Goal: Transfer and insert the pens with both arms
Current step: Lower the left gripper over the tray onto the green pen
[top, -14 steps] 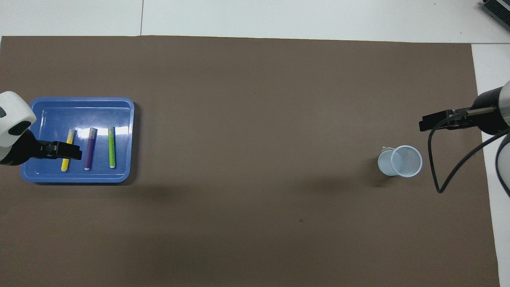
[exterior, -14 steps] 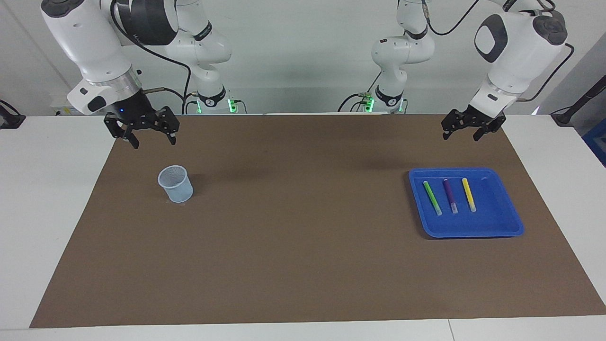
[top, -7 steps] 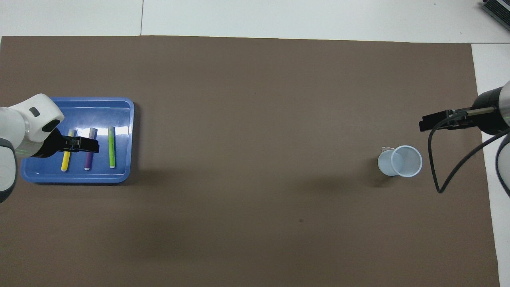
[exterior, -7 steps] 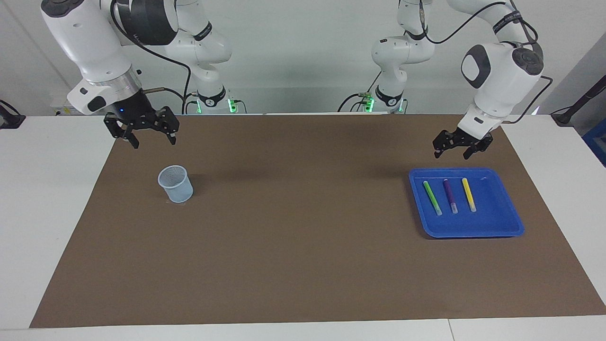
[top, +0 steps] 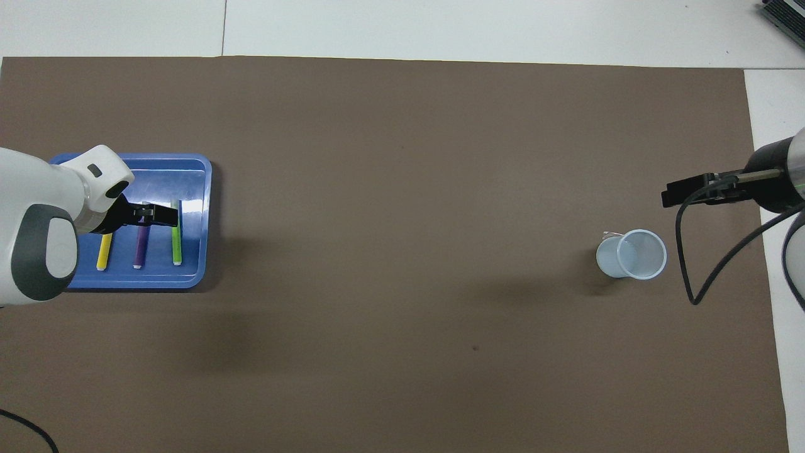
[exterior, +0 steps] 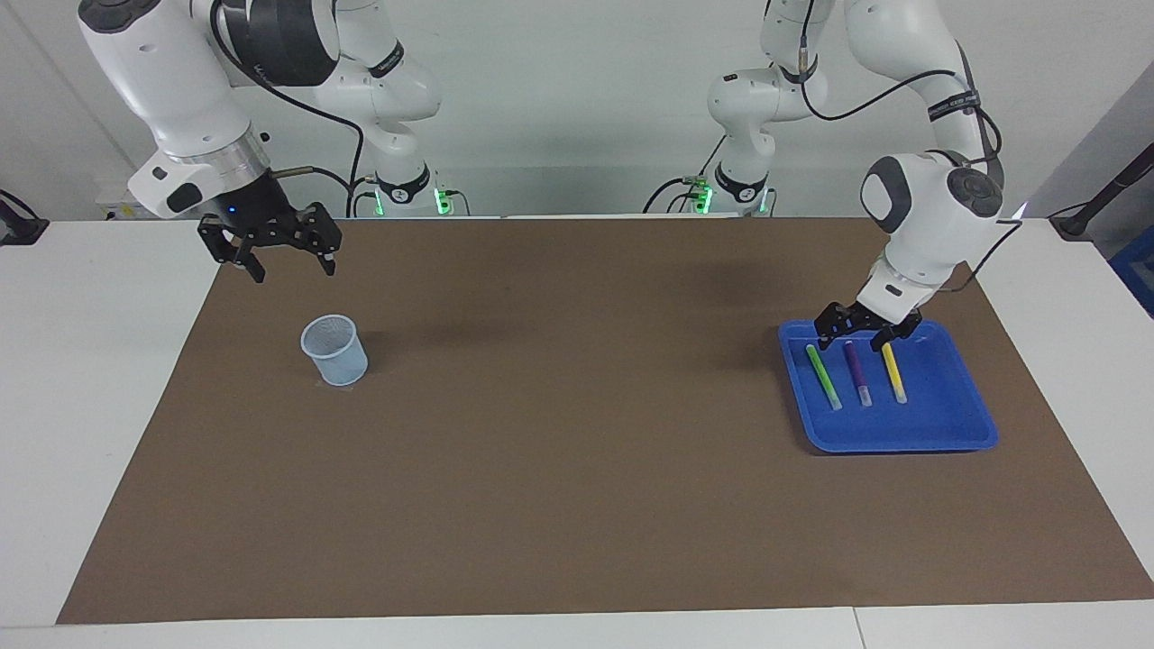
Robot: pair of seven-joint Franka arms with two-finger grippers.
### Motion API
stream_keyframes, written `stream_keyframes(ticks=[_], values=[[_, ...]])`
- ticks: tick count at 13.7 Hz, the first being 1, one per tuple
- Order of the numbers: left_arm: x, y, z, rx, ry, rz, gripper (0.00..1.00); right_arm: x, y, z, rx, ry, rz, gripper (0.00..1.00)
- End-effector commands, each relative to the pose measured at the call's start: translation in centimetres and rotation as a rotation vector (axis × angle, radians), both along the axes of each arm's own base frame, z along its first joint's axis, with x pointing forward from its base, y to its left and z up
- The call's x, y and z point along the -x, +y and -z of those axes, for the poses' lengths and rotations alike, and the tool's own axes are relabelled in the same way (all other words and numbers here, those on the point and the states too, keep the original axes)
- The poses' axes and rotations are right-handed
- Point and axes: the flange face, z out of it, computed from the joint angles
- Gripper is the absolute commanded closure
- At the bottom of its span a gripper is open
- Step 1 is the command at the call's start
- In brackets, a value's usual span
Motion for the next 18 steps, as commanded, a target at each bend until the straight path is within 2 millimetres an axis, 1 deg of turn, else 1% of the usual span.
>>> stream_keyframes(ticks=[1, 4, 5, 7, 8, 9, 10, 11, 14, 15, 17, 18], values=[[-0.9, -0.1, 3.2, 0.005, -0.027, 0.007, 0.01, 0.5, -0.2, -0.3, -0.011, 0.007, -0.011, 0.0], [-1.4, 0.0, 5.6, 0.004, -0.031, 0.005, 0.05, 0.6, -0.2, -0.3, -0.011, 0.005, -0.011, 0.0], [-1.5, 0.0, 6.0, 0.004, -0.031, 0.005, 0.05, 0.5, -0.2, -0.3, -0.011, 0.005, -0.011, 0.0], [-1.7, 0.0, 6.2, 0.003, -0.042, 0.004, 0.09, 0.6, -0.2, -0.3, -0.011, 0.005, -0.011, 0.0], [-1.7, 0.0, 6.2, 0.003, -0.05, 0.003, 0.13, 0.5, -0.2, -0.3, -0.011, 0.005, -0.011, 0.0], [-1.8, 0.0, 6.2, 0.002, -0.056, 0.003, 0.18, 0.5, -0.2, -0.3, -0.011, 0.005, -0.011, 0.0], [-1.8, 0.0, 6.8, 0.003, -0.048, 0.002, 0.24, 0.6, -0.2, -0.3, -0.011, 0.005, -0.011, 0.0], [-1.9, 0.1, 6.9, 0.003, -0.05, 0.002, 0.29, 0.6, -0.2, -0.3, -0.011, 0.005, -0.011, 0.0], [-1.9, 0.1, 7.2, 0.002, -0.053, 0.0, 0.31, 0.6, -0.2, -0.4, -0.011, 0.004, -0.011, 0.0], [-1.9, 0.1, 7.1, 0.002, -0.054, 0.0, 0.34, 0.6, -0.2, -0.4, -0.011, 0.004, -0.011, 0.0], [-1.9, 0.1, 7.1, 0.002, -0.054, -0.002, 0.57, 0.6, -0.2, -0.3, -0.011, 0.005, -0.011, 0.0], [-1.9, 0.0, 7.1, 0.003, -0.054, -0.003, 0.75, 0.6, -0.2, -0.4, -0.011, 0.004, -0.011, 0.0]])
